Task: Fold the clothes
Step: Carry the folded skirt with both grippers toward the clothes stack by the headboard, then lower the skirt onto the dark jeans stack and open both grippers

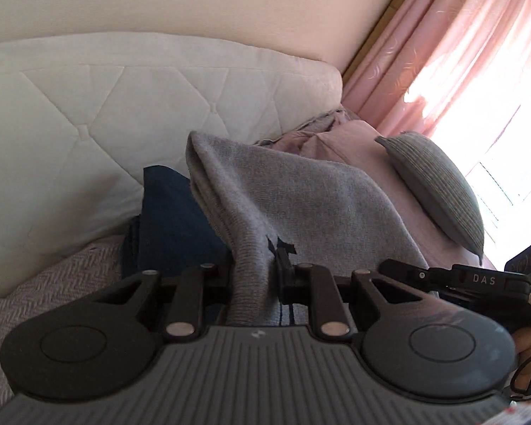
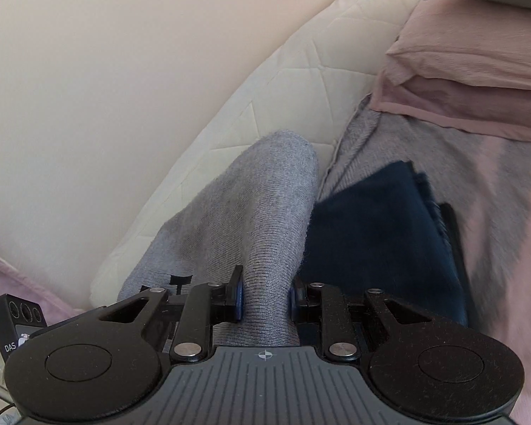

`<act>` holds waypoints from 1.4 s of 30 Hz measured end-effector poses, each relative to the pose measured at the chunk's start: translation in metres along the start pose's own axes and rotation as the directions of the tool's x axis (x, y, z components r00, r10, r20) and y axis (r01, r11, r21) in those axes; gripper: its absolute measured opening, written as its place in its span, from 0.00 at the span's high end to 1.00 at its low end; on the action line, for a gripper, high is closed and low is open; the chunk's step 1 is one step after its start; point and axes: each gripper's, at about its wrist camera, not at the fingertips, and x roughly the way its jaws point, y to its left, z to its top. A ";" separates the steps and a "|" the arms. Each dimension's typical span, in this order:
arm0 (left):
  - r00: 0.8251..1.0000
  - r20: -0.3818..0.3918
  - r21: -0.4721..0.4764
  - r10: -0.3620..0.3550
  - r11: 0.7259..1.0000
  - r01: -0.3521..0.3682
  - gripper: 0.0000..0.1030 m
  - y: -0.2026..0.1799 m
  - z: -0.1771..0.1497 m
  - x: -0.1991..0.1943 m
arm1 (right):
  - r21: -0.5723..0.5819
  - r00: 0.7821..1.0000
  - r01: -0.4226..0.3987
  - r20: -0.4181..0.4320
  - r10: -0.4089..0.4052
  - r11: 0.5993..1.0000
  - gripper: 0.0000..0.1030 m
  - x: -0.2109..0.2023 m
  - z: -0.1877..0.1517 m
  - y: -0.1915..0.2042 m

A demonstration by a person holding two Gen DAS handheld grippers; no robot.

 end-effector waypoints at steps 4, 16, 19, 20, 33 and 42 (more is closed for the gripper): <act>1.000 0.008 -0.006 0.002 1.000 -0.002 0.84 0.022 0.004 0.025 | -0.011 1.000 -0.012 -0.023 0.012 1.000 0.81 0.039 0.017 -0.021; 0.992 0.024 -0.002 0.126 0.992 -0.126 0.68 0.053 -0.007 0.035 | -0.108 0.962 0.271 0.057 -0.266 0.957 0.50 0.071 0.022 -0.028; 0.981 0.098 -0.007 0.168 0.986 -0.168 0.71 0.049 0.012 0.018 | -0.189 0.943 0.320 0.156 -0.293 0.929 0.51 0.060 0.035 -0.012; 0.977 0.117 0.008 0.177 0.984 -0.179 0.74 0.044 0.019 0.018 | -0.220 0.938 0.332 0.177 -0.297 0.917 0.51 0.063 0.040 -0.006; 0.967 0.110 0.043 0.231 0.971 -0.237 0.89 0.051 -0.004 0.110 | -0.501 0.922 0.385 0.170 -0.348 0.775 0.72 0.154 0.018 0.013; 0.972 0.055 0.082 0.230 0.969 -0.234 0.90 0.031 0.004 0.084 | -0.502 0.905 0.416 0.150 -0.398 0.758 0.71 0.140 0.016 0.013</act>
